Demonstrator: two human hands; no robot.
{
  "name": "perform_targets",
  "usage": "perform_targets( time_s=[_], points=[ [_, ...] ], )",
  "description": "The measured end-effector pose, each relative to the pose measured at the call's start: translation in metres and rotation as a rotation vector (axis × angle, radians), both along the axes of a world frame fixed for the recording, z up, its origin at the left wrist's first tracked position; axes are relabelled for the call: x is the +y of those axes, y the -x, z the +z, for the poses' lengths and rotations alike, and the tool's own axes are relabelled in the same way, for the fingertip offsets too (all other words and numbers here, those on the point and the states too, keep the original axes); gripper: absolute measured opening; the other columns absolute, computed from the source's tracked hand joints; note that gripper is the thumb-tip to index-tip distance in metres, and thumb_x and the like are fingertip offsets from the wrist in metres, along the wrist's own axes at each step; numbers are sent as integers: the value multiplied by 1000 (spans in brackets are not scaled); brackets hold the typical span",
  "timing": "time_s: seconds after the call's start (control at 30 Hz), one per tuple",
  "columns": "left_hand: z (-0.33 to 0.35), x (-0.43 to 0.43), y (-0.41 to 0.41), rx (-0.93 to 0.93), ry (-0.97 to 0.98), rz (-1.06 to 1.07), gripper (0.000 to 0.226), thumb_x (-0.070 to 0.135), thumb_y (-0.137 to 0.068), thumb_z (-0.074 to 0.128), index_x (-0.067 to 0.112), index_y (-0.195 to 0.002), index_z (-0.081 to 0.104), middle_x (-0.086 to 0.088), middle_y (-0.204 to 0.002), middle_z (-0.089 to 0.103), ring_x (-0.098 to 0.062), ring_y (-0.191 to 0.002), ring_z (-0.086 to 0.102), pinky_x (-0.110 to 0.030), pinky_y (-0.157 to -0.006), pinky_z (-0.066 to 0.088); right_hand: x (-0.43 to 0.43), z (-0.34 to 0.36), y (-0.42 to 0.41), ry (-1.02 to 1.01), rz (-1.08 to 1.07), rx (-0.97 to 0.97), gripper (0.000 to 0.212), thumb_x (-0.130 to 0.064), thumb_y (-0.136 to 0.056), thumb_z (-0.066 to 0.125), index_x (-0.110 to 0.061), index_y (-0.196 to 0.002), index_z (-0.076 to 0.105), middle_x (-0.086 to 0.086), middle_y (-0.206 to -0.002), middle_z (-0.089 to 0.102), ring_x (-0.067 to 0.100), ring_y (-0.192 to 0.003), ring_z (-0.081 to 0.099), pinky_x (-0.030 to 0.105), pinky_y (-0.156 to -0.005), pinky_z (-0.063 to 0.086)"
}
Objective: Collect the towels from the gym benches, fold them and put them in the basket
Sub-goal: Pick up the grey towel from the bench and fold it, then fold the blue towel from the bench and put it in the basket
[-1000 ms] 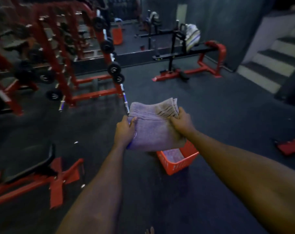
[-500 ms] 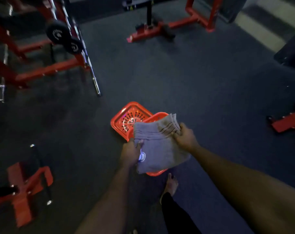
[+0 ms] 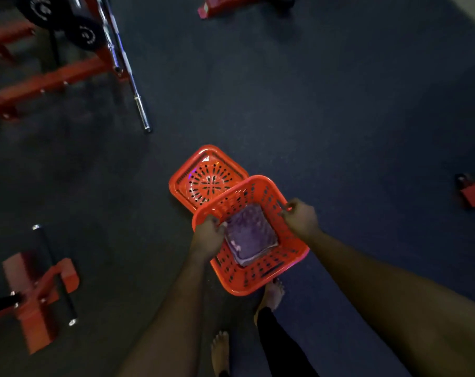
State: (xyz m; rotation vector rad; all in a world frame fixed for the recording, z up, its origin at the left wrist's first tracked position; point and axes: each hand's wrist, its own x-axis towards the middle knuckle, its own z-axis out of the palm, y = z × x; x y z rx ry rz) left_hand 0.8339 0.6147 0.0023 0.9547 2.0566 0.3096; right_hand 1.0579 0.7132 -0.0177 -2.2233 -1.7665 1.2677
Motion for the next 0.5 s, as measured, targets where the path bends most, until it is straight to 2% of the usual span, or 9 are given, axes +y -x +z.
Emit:
perform_targets(
  time_s=[0.13,0.2,0.27,0.33,0.4,0.5],
  points=[
    [53,25,-15,-41,-154,-139,20,27,-95,59,9,-104,61,-10,-81,66,-28,-85,65,-27,-67,35,-1,44,-18,-89,-169,138,12,-19,-83,67,-14,-94,70,13,-93,75,28,-90,71,39,-85,56],
    [77,36,-24,-63,-228,-231,22,27,-96,58,8,-105,61,-11,-81,66,-25,-80,63,-27,-64,33,-7,73,-29,-135,-263,206,3,-15,-85,67,-17,-88,67,14,-91,75,28,-79,73,41,-81,58],
    [98,46,-36,-81,-303,-335,24,29,-96,57,7,-104,62,-13,-82,70,-26,-80,64,-30,-62,34,-20,108,-44,-196,-342,233,3,-13,-88,64,-16,-87,65,13,-90,74,23,-65,70,29,-70,57],
    [121,53,-55,-103,-372,-448,25,29,-96,58,6,-102,63,-14,-84,71,-27,-82,65,-33,-67,41,-43,142,-64,-261,-441,254,6,-10,-90,61,-14,-88,65,13,-88,72,16,-58,65,13,-52,50],
    [143,57,-81,-135,-415,-568,24,28,-96,58,5,-100,63,-13,-84,70,-26,-81,63,-32,-69,42,-72,171,-90,-317,-565,279,8,-7,-91,59,-9,-91,66,13,-87,70,17,-60,64,9,-43,43],
    [177,54,-137,-190,-482,-782,22,28,-95,58,6,-97,63,-8,-76,65,-25,-75,60,-31,-67,41,-129,213,-137,-416,-740,281,9,-6,-91,57,-7,-92,66,13,-87,69,18,-63,64,10,-43,43]
  ],
)
